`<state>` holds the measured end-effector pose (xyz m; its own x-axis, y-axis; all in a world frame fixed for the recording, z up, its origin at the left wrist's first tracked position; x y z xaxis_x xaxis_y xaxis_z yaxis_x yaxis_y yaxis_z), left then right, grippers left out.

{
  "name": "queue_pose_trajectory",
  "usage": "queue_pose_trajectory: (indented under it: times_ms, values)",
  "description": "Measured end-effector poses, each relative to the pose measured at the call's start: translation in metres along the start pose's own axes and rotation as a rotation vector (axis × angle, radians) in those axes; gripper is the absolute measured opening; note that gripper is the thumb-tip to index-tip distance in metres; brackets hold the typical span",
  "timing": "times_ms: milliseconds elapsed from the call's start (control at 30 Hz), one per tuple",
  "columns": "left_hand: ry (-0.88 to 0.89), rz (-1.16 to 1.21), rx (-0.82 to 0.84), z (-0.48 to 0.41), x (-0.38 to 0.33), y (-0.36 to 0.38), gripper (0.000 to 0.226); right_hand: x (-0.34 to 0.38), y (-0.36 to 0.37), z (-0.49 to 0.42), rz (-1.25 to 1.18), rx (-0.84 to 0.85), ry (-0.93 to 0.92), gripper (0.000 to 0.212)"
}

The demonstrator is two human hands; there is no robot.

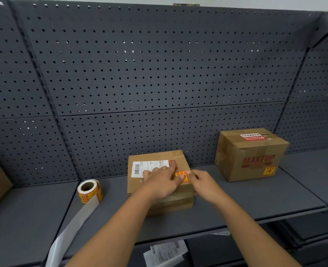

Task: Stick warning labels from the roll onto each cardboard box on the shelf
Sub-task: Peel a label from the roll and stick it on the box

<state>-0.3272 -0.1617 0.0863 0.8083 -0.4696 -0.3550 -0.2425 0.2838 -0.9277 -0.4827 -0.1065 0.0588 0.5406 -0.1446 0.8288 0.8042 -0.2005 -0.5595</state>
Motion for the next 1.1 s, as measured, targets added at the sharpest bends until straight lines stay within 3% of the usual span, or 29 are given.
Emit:
queue_pose_trajectory:
  times_ms: [200, 400, 733, 867, 1100]
  values:
    - [0.012, 0.049, 0.035, 0.002, 0.001, -0.002, 0.062, 0.004, -0.003, 0.001, -0.096, 0.024, 0.053, 0.037]
    - [0.025, 0.036, 0.035, 0.004, -0.001, -0.003, 0.071, 0.007, 0.000, 0.000, 0.073, -0.022, 0.049, 0.041]
    - [0.009, 0.158, 0.112, 0.007, 0.001, -0.010, 0.063, 0.004, -0.006, 0.008, 0.053, 0.027, 0.044, 0.041]
    - [0.006, 0.123, 0.091, 0.007, 0.001, -0.008, 0.072, 0.006, -0.005, 0.011, 0.053, 0.033, 0.025, 0.050]
    - [-0.017, 0.193, 0.122, 0.015, -0.003, -0.014, 0.061, 0.002, -0.006, 0.014, -0.017, 0.076, 0.046, 0.039]
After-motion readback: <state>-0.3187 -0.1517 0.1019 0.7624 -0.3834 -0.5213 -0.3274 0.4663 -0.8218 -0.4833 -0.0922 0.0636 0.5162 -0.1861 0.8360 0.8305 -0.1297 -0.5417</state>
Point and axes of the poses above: each hand's wrist, its own z-axis away from the middle knuckle, its own y-axis out of the palm, x = y × z, the point moved 4 cm from there along -z, towards the middle knuckle, and after that the axes turned 1 degree about z, right-handed, at the moved point
